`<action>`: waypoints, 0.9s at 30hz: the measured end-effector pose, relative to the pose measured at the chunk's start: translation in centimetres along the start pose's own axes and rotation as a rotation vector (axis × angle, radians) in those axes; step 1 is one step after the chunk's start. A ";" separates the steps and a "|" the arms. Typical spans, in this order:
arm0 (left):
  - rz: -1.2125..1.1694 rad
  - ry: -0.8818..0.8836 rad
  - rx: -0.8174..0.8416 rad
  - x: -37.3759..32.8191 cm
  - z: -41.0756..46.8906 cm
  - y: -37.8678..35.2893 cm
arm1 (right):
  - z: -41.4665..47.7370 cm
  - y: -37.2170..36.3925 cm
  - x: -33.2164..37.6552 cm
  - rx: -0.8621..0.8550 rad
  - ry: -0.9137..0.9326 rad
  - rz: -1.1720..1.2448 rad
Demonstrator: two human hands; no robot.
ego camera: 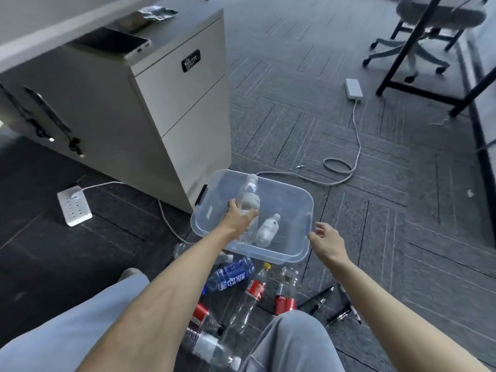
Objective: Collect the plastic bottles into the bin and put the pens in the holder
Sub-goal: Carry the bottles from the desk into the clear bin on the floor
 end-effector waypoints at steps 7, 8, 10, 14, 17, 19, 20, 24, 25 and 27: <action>0.248 -0.011 -0.088 -0.6 -1.5 -0.3 | -1.7 2.5 1.9 -0.017 0.054 -0.050; 0.293 -0.032 -0.075 -0.7 -2.4 -0.1 | -2.1 2.6 2.6 -0.006 0.057 -0.044; 0.373 -0.066 -0.050 -0.9 -4.2 0.9 | -3.1 2.6 4.1 0.016 0.067 -0.038; 0.454 -0.116 -0.115 -2.3 -8.5 4.8 | -6.1 2.2 8.1 0.057 0.132 -0.028; 0.431 -0.155 -0.207 -3.6 -12.7 8.8 | -9.2 1.8 12.2 0.076 0.253 -0.054; 0.421 -0.172 -0.284 -4.3 -16.0 11.6 | -11.6 1.6 15.5 0.074 0.355 -0.070; 0.412 -0.182 -0.322 -4.6 -17.7 13.1 | -13.0 1.5 17.3 0.067 0.410 -0.067; 0.401 -0.261 -0.471 -5.6 -25.3 18.5 | -19.6 0.8 24.0 0.056 0.634 -0.049; 0.415 -0.282 -0.520 -5.7 -27.2 19.9 | -21.4 0.5 25.6 0.053 0.690 -0.054; 0.438 -0.324 -0.637 -5.7 -31.3 22.7 | -25.2 -0.2 28.5 0.036 0.786 -0.059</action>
Point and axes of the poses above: each hand's wrist, its own z-axis towards the middle knuckle, its own y-axis out of the back of the hand, x = y × z, the point moved 4 cm from there along z, towards the middle knuckle, and after that the axes turned 3 degrees about -z, right-handed, at the moved point
